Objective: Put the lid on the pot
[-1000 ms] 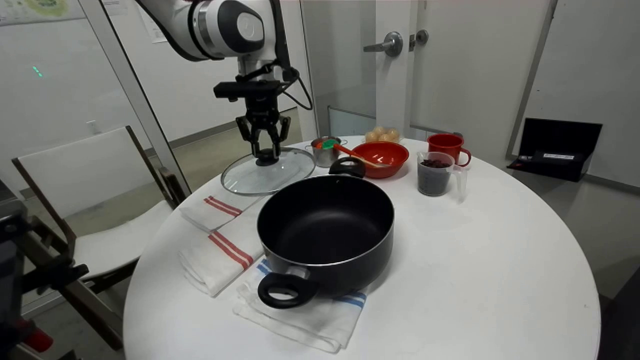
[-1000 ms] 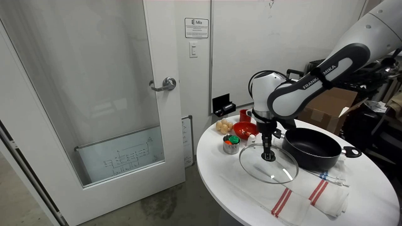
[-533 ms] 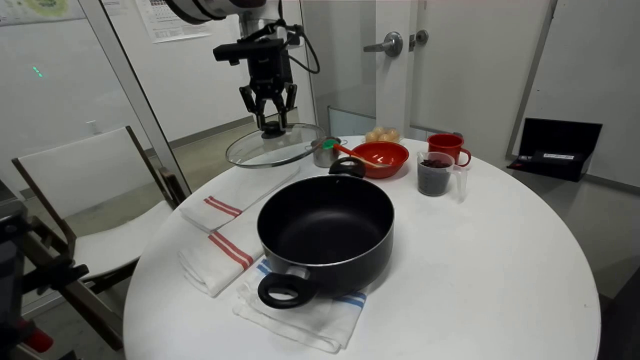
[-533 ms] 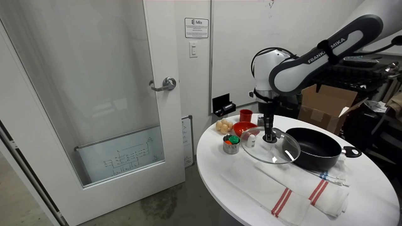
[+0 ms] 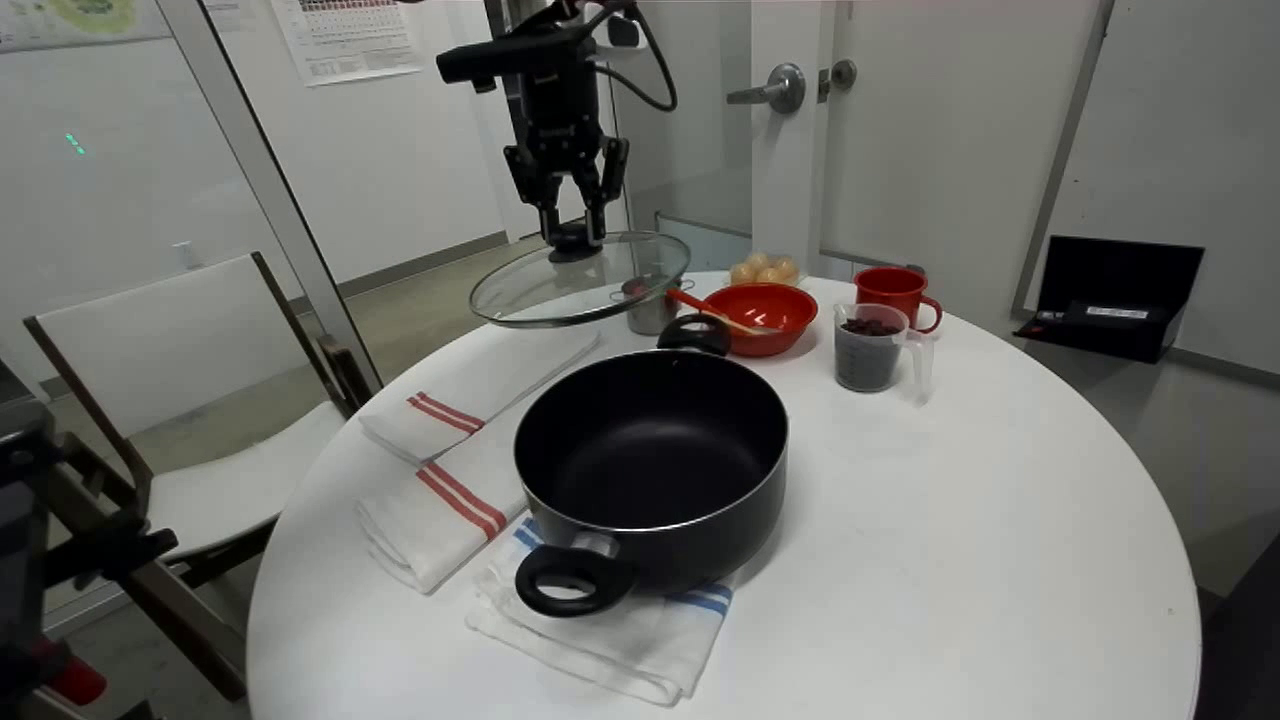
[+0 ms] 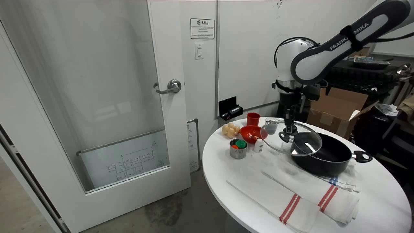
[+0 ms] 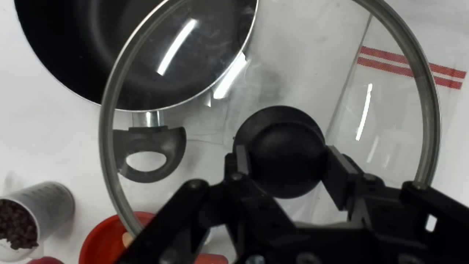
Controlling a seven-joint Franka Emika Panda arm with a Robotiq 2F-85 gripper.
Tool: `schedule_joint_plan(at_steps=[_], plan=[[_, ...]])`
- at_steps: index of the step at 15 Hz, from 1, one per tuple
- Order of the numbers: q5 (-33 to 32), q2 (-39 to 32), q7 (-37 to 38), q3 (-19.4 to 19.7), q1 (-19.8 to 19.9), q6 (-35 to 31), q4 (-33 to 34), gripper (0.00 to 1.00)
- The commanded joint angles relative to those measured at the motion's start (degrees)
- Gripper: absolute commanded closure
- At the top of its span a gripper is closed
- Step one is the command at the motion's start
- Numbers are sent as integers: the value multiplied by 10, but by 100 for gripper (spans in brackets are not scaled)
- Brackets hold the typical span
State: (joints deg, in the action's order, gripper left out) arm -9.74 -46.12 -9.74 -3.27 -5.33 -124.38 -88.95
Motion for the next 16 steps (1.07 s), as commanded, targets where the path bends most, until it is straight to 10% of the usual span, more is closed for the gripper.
schedule_joint_plan(at_steps=[1, 16], plan=[[22, 67, 21, 2, 24, -34, -84, 75], [102, 149, 65, 43, 100, -147, -255, 75]])
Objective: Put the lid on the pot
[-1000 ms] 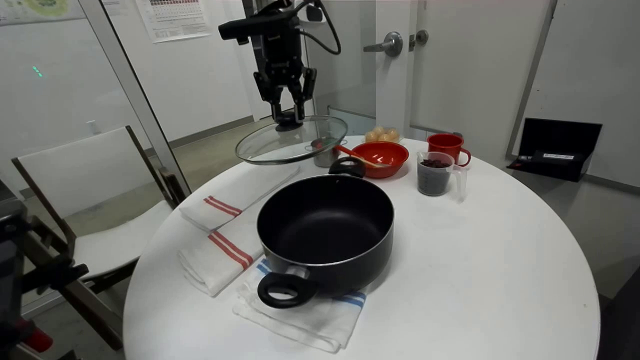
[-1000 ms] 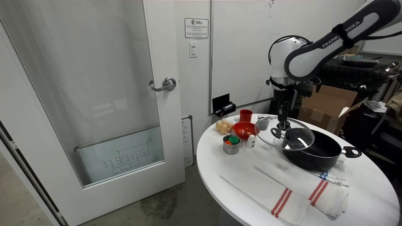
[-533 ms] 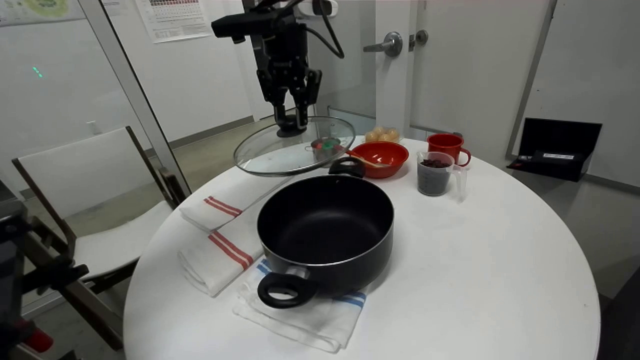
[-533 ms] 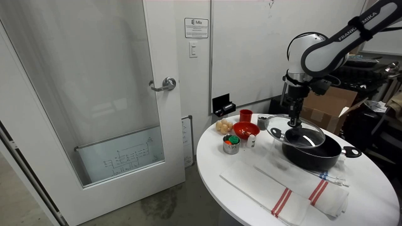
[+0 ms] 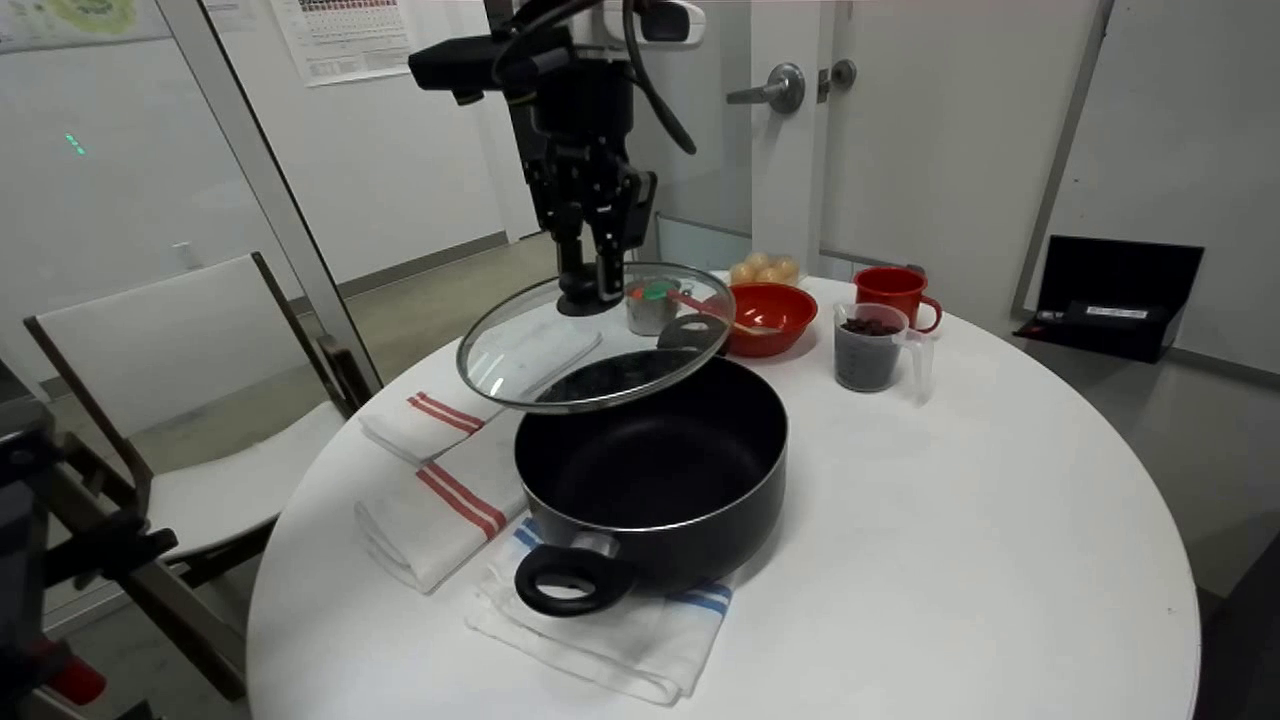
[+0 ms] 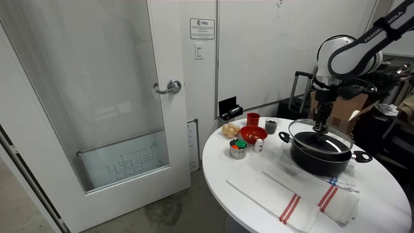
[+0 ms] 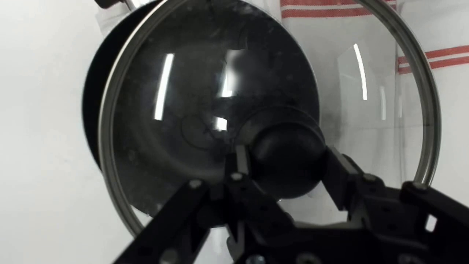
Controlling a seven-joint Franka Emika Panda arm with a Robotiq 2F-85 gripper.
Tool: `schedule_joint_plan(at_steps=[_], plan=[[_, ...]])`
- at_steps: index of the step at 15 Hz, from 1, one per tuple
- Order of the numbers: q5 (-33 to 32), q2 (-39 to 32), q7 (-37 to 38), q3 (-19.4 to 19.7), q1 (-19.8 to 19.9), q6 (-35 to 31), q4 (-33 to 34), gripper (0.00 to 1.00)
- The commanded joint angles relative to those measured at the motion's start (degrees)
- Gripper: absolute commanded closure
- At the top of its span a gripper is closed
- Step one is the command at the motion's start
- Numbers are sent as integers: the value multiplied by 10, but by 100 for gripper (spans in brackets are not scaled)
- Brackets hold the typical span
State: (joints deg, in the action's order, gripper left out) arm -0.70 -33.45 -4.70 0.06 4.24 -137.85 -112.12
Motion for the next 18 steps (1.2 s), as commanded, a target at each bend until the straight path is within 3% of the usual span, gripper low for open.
schedule_joint_plan(at_steps=[1, 18], plan=[[11, 19, 17, 13, 7, -12, -22, 75], [10, -80, 8, 21, 31, 8, 82, 75]])
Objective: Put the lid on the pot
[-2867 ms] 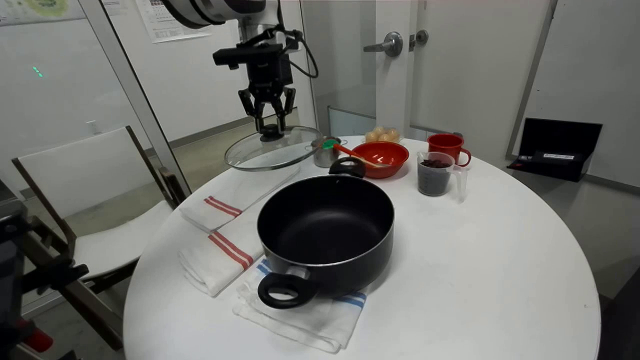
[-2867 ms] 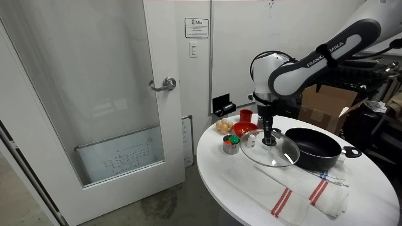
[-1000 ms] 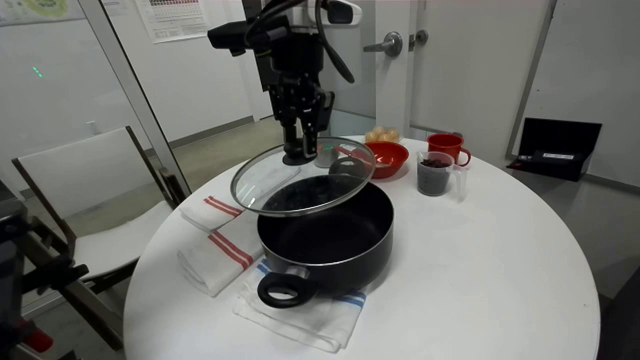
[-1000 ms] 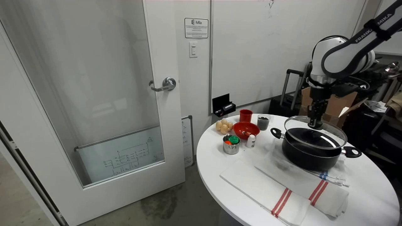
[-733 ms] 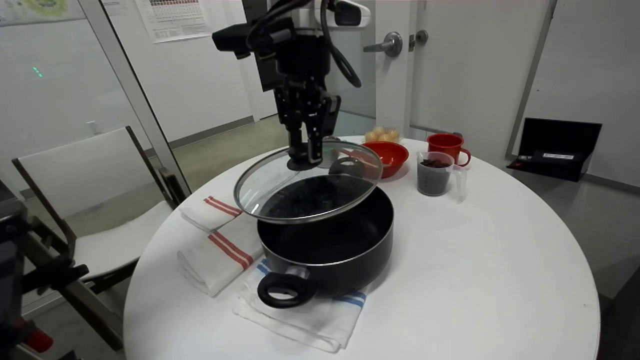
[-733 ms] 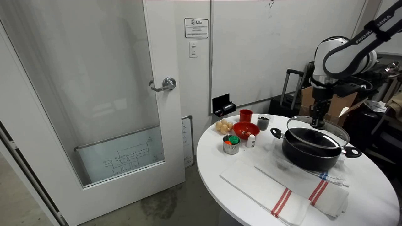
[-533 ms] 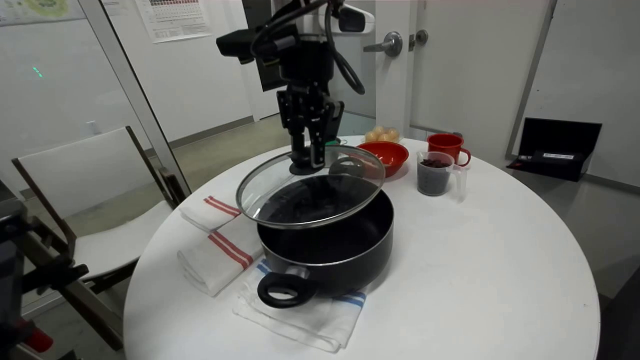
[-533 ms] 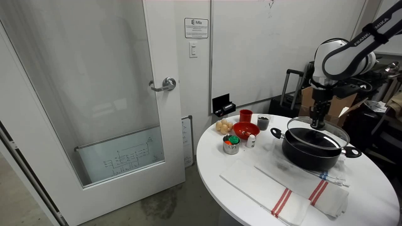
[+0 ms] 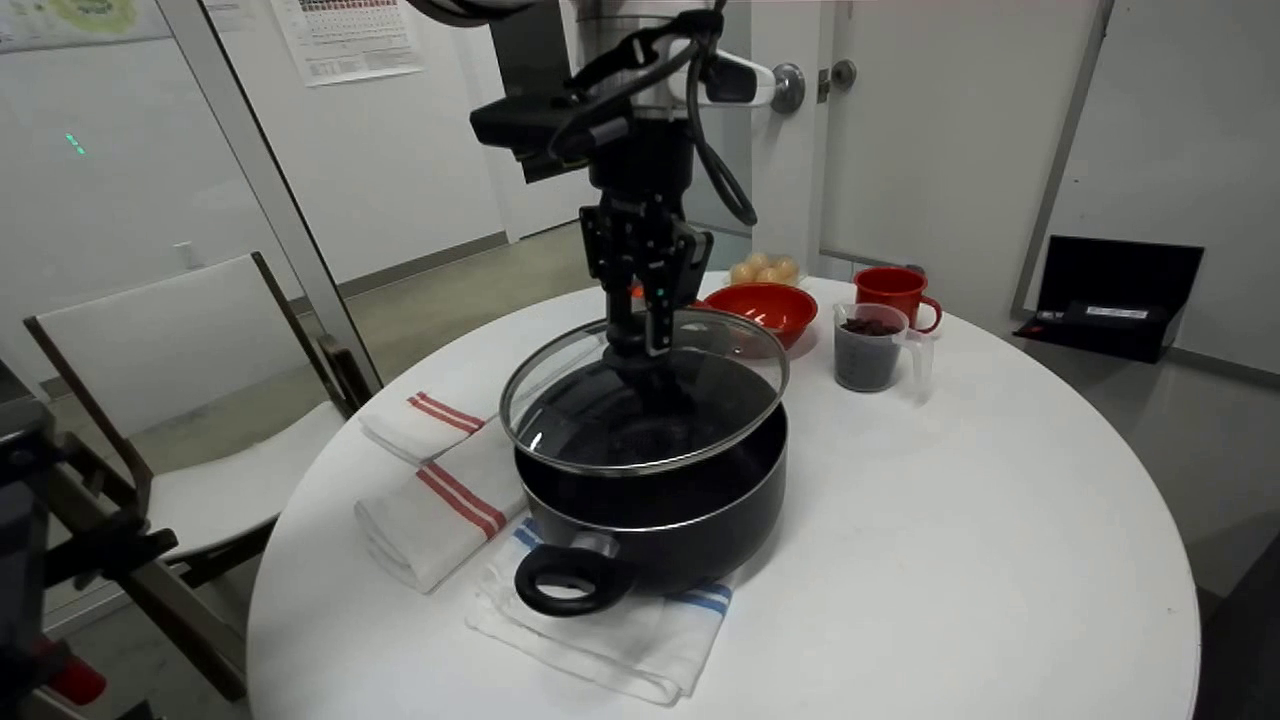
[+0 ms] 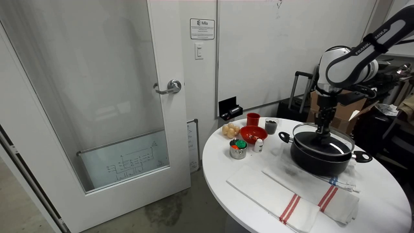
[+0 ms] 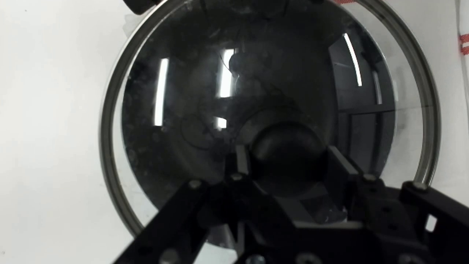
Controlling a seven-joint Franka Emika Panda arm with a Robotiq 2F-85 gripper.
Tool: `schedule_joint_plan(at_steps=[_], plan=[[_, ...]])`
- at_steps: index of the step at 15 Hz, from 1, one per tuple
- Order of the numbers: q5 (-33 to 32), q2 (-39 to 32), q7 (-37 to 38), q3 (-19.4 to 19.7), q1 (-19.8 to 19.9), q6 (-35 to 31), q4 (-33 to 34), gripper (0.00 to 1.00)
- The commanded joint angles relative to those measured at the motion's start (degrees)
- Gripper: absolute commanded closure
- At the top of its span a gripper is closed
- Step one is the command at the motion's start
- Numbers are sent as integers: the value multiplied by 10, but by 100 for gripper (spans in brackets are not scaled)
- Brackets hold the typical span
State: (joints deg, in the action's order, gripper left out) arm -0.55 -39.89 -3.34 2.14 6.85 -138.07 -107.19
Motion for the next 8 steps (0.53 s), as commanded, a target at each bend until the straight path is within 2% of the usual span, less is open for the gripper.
schedule_joint_plan(at_steps=[1, 8], plan=[[10, -21, -6, -1, 7, 11, 39, 75], [12, -50, -7, -2, 15, 15, 67, 75]])
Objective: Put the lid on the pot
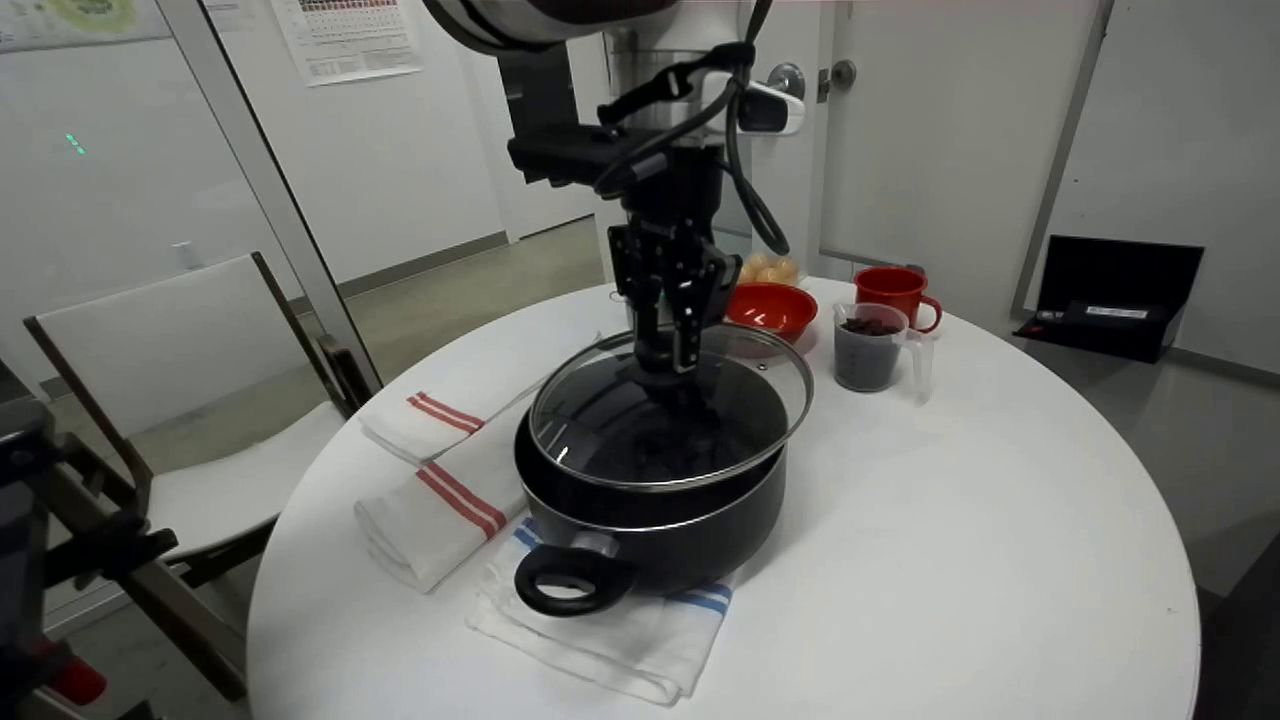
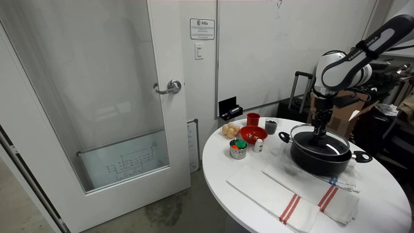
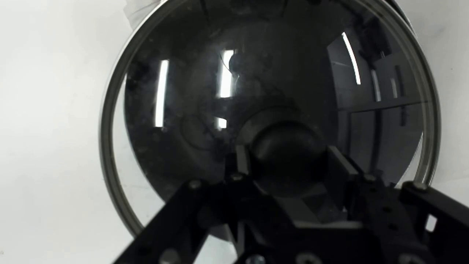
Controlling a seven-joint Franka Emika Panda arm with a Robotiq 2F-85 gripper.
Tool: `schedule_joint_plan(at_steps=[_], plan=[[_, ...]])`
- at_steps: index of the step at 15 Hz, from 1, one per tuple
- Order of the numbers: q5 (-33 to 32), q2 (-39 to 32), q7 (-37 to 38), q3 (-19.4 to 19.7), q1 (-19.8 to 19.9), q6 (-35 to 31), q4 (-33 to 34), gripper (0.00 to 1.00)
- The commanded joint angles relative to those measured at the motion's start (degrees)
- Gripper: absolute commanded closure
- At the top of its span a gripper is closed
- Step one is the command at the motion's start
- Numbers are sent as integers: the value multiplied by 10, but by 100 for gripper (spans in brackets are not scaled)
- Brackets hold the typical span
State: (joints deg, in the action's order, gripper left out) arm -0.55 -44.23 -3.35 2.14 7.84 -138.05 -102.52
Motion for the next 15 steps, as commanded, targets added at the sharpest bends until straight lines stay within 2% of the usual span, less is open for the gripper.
schedule_joint_plan(at_steps=[1, 15], plan=[[12, -8, -7, -3, 5, 14, 22, 75], [28, 7, -9, -10, 11, -6, -16, 75]])
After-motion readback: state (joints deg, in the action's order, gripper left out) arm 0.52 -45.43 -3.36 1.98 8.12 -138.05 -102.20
